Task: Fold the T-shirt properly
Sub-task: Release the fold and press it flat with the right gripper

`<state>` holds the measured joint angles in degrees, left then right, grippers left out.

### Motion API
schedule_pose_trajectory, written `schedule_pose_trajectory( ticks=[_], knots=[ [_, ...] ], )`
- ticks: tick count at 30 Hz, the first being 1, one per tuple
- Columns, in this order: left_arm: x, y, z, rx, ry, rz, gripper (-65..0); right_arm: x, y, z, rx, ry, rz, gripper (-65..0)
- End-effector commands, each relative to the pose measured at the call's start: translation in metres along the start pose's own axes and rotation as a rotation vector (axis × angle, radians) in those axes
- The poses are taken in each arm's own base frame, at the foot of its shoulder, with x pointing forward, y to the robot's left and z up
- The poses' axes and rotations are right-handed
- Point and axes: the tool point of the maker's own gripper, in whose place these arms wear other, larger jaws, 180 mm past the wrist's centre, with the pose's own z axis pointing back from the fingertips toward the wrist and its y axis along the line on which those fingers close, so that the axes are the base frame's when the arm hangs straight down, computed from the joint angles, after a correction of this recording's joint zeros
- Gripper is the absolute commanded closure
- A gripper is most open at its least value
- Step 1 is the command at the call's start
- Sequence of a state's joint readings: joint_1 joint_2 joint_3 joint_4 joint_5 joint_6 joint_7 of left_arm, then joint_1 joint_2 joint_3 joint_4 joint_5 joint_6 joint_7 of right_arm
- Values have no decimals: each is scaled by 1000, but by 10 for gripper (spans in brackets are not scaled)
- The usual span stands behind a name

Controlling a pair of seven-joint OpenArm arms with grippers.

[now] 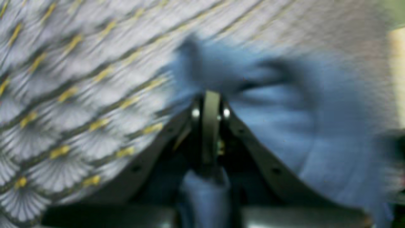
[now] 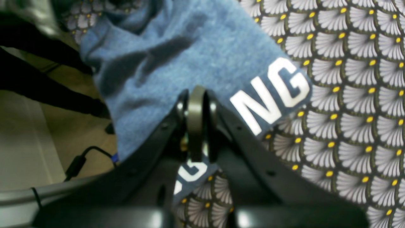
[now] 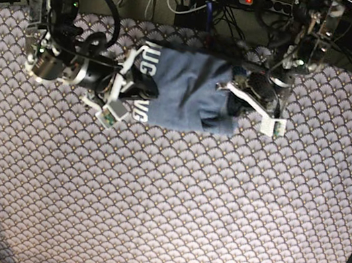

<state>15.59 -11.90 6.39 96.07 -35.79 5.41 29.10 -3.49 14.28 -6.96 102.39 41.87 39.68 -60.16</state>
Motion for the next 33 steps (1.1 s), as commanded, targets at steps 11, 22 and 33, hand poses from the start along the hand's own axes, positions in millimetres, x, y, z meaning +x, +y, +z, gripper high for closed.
schedule_pose_trajectory(
  ticks=[11, 22, 33],
  knots=[
    [8, 12, -17, 17, -11, -9, -3, -26, 0, -8, 29, 31, -86, 0],
    [8, 21, -15, 34, 0, -27, -3, -53, -32, -17, 3, 8, -222, 0],
    [-10, 40, -19, 77, 48, -14, -3, -21, -40, 5, -36, -26, -87, 0]
  ],
)
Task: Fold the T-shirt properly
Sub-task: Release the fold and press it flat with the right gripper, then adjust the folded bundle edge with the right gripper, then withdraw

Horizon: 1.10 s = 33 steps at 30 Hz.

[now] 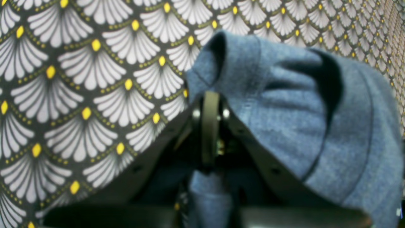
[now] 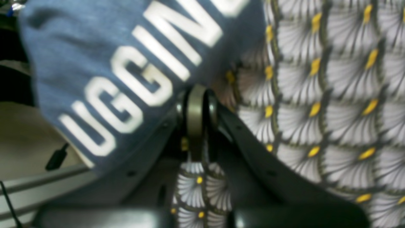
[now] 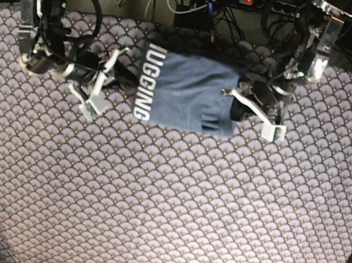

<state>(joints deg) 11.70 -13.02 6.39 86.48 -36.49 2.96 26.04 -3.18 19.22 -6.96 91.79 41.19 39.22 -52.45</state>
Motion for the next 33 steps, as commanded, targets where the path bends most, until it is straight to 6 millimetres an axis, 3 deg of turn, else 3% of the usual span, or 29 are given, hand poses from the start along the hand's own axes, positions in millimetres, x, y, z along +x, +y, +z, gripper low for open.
schedule_pose_trajectory(
  ticks=[1, 6, 11, 16, 22, 29, 33],
  knots=[
    [-4, 9, 1, 35, 28, -8, -3, 27, 9, 8, 21, -77, 55, 0],
    [-4, 7, 1, 27, 29, -1, -3, 60, 46, 12, 47, -113, 170, 0],
    [-6, 7, 2, 27, 34, 1, -3, 75, 54, -5, 87, -119, 163, 0],
    [-4, 6, 2, 26, 31, 0, -3, 56, 67, -29, 161, -51, 132, 0],
    [-3, 7, 2, 30, 26, -8, -3, 28, 59, -43, 179, 19, 46, 0],
    [-4, 9, 1, 35, 29, -7, -3, 14, 44, -47, 167, 10, -17, 0],
    [4, 3, 3, 17, 8, -5, -3, 24, 41, -37, 148, 1, 39, 0]
  ],
)
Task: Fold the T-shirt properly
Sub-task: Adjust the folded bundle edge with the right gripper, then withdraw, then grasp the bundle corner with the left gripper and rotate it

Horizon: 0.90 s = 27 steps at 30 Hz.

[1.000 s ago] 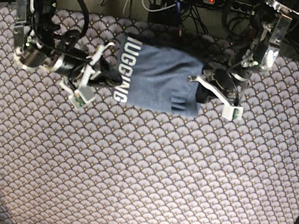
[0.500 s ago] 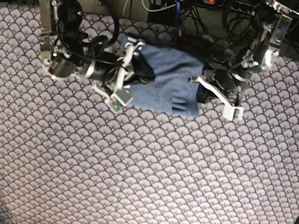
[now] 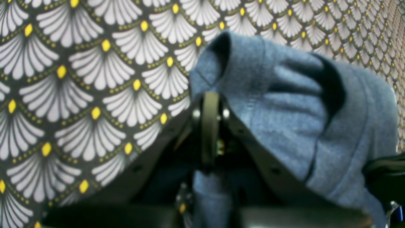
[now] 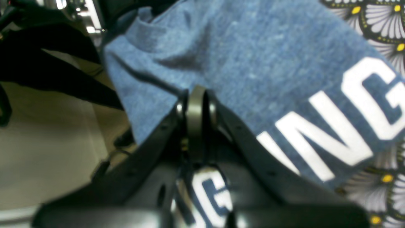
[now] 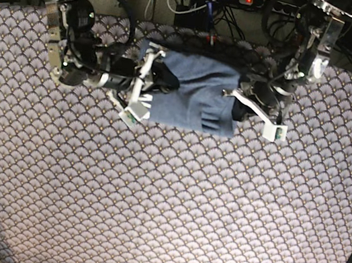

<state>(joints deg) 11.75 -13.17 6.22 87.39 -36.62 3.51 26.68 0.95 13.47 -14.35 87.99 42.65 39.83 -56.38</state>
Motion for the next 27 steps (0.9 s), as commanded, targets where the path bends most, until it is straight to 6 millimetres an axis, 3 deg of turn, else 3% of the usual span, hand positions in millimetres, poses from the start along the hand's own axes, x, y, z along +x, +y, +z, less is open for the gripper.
schedule_pose_trajectory(
  ticks=[1, 3, 7, 11, 13, 17, 22, 27],
  knots=[
    [8, -3, 4, -2, -10, -15, -3, 23, -3, 14, -25, -55, 66, 0],
    [21, -16, 10, -31, -49, -27, -3, 40, 8, 25, -34, -92, 135, 0],
    [50, -38, 25, -86, -127, -63, -3, 54, 27, 41, -47, -104, 240, 0],
    [65, -54, 41, -125, -176, -86, -3, 55, 33, 44, -49, -95, 264, 0],
    [69, -64, 51, -153, -199, -94, -3, 49, 26, 49, -65, -72, 272, 0],
    [56, -74, 74, -183, -186, -118, -3, 42, 8, 64, -117, -38, 283, 0],
    [4, -63, 90, -169, -50, -134, -3, 36, -38, 104, -269, -53, 209, 0],
    [-26, -54, 93, -150, 30, -135, -3, 29, -58, 126, -346, -71, 152, 0]
  ],
)
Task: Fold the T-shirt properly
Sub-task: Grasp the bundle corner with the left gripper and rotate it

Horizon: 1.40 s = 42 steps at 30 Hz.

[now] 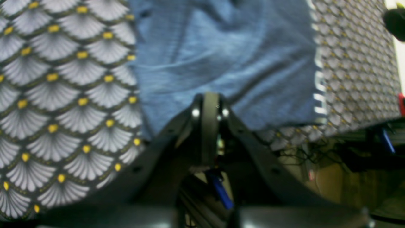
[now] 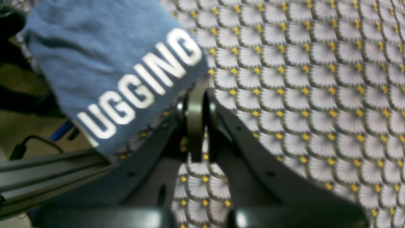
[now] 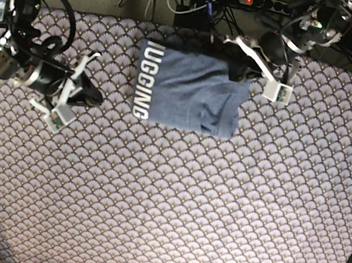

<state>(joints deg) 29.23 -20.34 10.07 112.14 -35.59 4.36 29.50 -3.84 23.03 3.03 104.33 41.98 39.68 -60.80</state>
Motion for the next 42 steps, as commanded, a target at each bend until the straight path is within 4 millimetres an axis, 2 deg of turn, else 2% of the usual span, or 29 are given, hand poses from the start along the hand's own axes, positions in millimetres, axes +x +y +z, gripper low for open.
schedule_pose_trajectory(
  ticks=[1, 3, 8, 14, 19, 23, 28, 30, 33, 35, 37, 40, 42],
  knots=[
    [3, 3, 3, 6, -17, -4, -3, 10, -2, 6, -5, -41, 14, 0],
    [2, 7, 2, 19, -14, -1, -3, 6, 0, 5, 0, -34, 7, 0],
    [-21, 29, -10, 69, 50, 21, -3, 4, 0, 5, 1, -26, 7, 0],
    [-44, 31, -27, 65, 122, 16, -3, 3, 0, 5, 0, -25, 6, 0],
    [-37, 31, -43, 69, 102, 45, -3, 2, 0, 5, 1, -22, 5, 0],
    [-29, 42, -59, 90, 95, 44, -3, 2, 0, 5, 1, -22, 5, 0],
    [-5, 51, -83, 110, 57, 53, -3, 2, 1, 5, 2, -21, 5, 0],
    [9, 56, -99, 118, 42, 64, -3, 2, 2, 4, 6, -20, 7, 0],
    [42, 55, -126, 118, 0, 78, -3, 2, 2, 4, 8, -18, 8, 0],
    [72, 47, -138, 100, -45, 75, -3, -2, 3, 3, 11, -9, -2, 0],
    [107, 37, -139, 73, -108, 52, -2, -8, 1, 1, 13, 4, -19, 0],
    [149, 18, -126, 27, -209, 16, -2, -15, -3, -2, 14, 19, -44, 0],
    [162, 18, -110, 24, -268, 32, -2, -18, -4, -3, 15, 21, -54, 0]
  ],
)
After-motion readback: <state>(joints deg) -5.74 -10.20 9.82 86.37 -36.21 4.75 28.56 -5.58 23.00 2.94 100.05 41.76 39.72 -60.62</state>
